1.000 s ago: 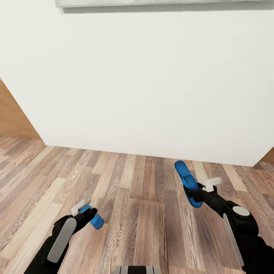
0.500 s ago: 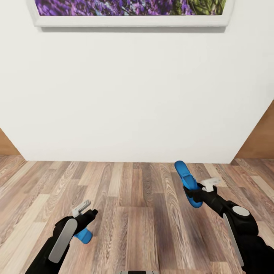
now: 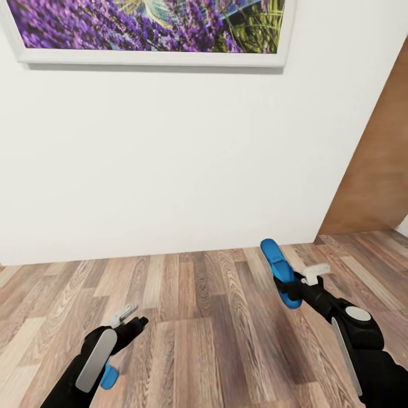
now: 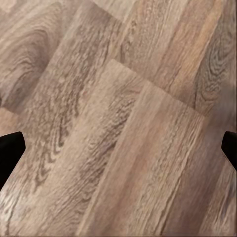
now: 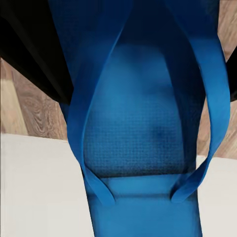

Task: In the bedroom, move the book from the bed onto either nightstand, and place the two sandals side by side next to the bed.

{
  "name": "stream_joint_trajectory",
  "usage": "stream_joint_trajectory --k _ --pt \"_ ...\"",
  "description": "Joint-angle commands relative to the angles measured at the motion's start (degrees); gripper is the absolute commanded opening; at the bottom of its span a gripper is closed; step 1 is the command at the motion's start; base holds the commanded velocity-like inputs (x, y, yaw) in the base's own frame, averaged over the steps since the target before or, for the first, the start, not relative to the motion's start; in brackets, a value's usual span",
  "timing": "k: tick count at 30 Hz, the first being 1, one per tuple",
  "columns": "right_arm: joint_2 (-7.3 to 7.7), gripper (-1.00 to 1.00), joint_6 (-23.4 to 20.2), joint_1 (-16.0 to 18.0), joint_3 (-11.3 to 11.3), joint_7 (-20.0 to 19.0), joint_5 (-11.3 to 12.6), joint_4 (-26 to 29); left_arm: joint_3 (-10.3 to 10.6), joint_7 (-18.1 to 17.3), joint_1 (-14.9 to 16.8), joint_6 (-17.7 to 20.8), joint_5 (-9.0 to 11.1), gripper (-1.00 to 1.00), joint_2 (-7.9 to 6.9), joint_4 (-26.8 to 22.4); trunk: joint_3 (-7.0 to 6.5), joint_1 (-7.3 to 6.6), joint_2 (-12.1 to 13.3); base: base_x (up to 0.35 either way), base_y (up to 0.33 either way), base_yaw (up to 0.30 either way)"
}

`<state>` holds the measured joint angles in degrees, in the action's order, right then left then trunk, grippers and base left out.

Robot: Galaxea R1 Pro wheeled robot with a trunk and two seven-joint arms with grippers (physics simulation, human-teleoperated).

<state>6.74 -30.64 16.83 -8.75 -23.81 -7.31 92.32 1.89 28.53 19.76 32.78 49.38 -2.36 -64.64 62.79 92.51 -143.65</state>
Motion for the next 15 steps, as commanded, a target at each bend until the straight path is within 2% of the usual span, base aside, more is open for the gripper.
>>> stream_joint_trajectory --k 1,5,11,13,15 --pt "-0.03 -1.0 -0.2 0.05 -0.04 -0.32 -0.58 0.06 0.15 0.45 0.01 0.0 0.58 1.0 -0.11 -0.03 -0.18 -0.03 -0.01 0.0 0.0 -0.266" --pt "-0.54 -1.0 -0.21 0.01 0.06 -0.03 -0.64 0.05 0.15 0.13 0.02 0.0 0.52 1.0 -0.21 0.36 -1.07 -0.14 0.05 0.0 0.0 -0.266" --pt "-1.98 -1.0 -0.16 -0.13 0.13 0.15 -1.12 0.08 0.48 -0.09 0.02 -0.21 0.41 1.0 -0.21 0.93 -1.07 -0.14 0.05 0.0 0.0 -0.266" --pt "-2.17 -1.0 0.06 -0.28 0.13 0.16 -1.18 0.08 2.77 -0.36 0.02 -0.41 -0.42 1.0 -0.33 0.79 -1.07 -0.14 0.05 -0.029 0.008 -0.21" --pt "-2.19 -1.0 0.19 -0.31 0.13 0.15 -1.19 0.09 3.56 -0.54 0.02 -0.45 -0.93 1.0 -0.37 0.8 -1.07 -0.14 0.05 -0.08 0.054 -0.124"
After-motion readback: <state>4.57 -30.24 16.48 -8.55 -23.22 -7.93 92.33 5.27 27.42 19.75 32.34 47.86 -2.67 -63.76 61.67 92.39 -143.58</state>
